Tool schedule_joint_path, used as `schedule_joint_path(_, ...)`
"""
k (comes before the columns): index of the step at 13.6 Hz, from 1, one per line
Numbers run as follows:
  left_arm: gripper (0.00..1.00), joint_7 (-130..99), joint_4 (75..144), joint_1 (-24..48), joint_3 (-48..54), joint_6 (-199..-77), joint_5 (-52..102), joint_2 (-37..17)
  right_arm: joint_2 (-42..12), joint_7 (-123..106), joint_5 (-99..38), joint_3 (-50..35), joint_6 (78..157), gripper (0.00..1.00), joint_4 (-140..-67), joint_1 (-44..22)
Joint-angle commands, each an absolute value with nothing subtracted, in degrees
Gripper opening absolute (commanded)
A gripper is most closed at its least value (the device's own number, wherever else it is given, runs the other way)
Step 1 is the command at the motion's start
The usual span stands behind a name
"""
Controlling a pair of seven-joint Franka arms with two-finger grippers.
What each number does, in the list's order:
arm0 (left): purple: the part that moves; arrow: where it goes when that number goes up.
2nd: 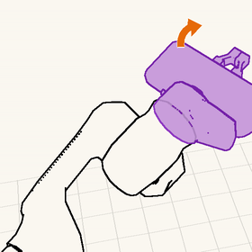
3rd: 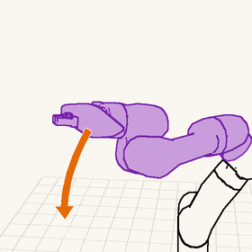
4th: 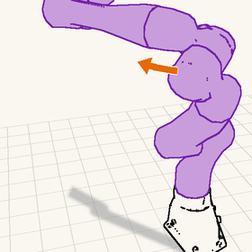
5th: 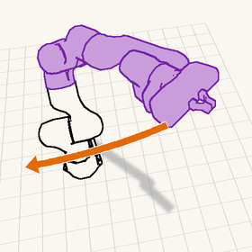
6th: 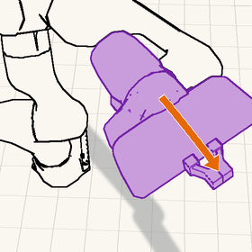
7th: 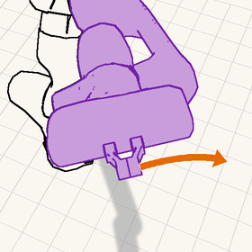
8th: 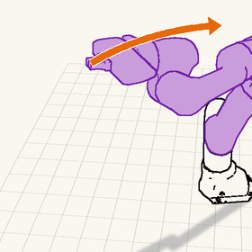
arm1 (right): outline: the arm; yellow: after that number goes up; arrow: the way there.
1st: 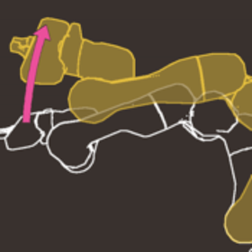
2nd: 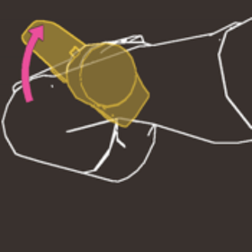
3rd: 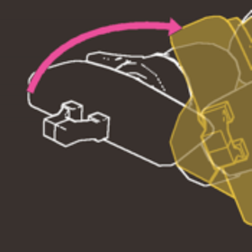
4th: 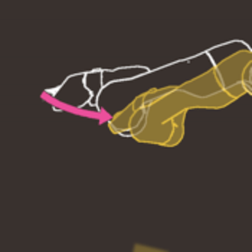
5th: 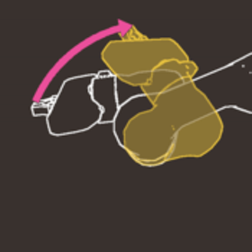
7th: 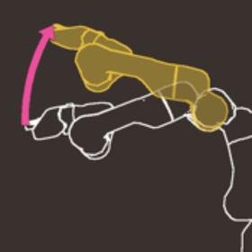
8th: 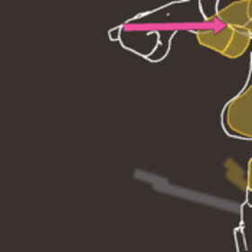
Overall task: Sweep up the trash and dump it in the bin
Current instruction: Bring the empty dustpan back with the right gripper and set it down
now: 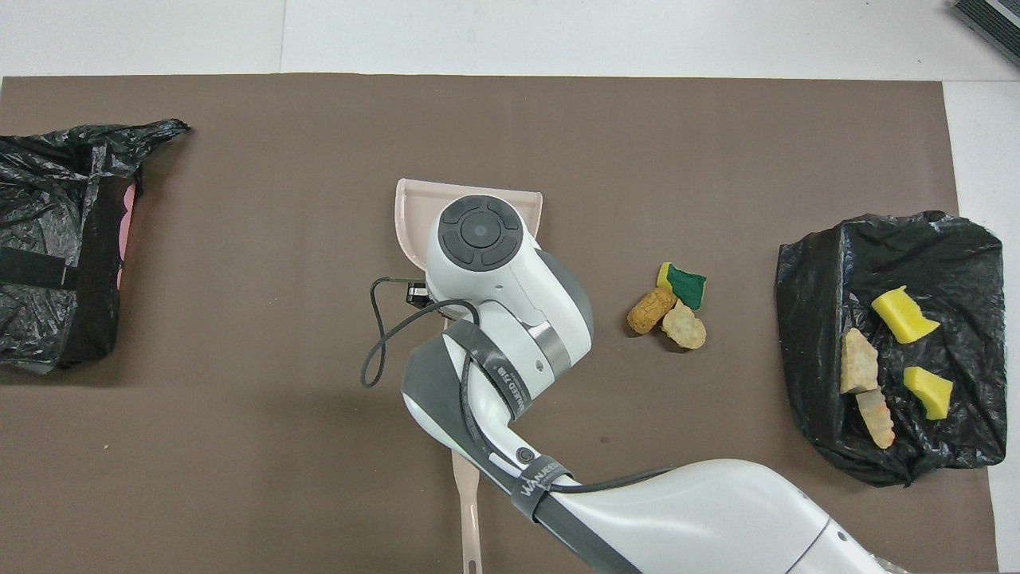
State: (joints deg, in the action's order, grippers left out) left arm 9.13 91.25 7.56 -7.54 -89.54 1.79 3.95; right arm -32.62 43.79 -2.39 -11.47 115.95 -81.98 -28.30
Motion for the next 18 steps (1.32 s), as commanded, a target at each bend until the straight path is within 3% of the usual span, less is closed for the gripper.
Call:
schedule_joint_path(1, 1.0, 9.5, 92.2, 8.8, -8.3, -89.1, 0.4, 4.9, -31.7, 39.9, -4.6, -11.9, 117.4, 0.51, -83.8, -26.5)
schedule_joint_path(2, 1.0, 9.5, 92.2, 8.7, -8.3, -89.2, 0.4, 5.0, -31.7, 39.0, -4.3, -11.8, 116.6, 0.68, -83.8, -26.3)
schedule_joint_path(3, 1.0, 9.8, 92.1, 8.5, -8.3, -89.5, 0.5, 5.0, -31.6, 38.1, -3.3, -11.8, 115.9, 1.0, -83.8, -26.4)
schedule_joint_path(10, 1.0, 9.5, 92.3, 8.7, -8.3, -89.7, 0.5, 5.0, -21.5, 36.6, -4.0, -12.0, 106.0, 1.0, -85.9, -22.9)
schedule_joint_path(18, 1.0, 9.5, 92.5, 8.8, -8.3, -89.7, 0.4, 5.0, -4.1, 38.9, -5.4, -12.1, 107.5, 1.0, -108.3, -29.4)
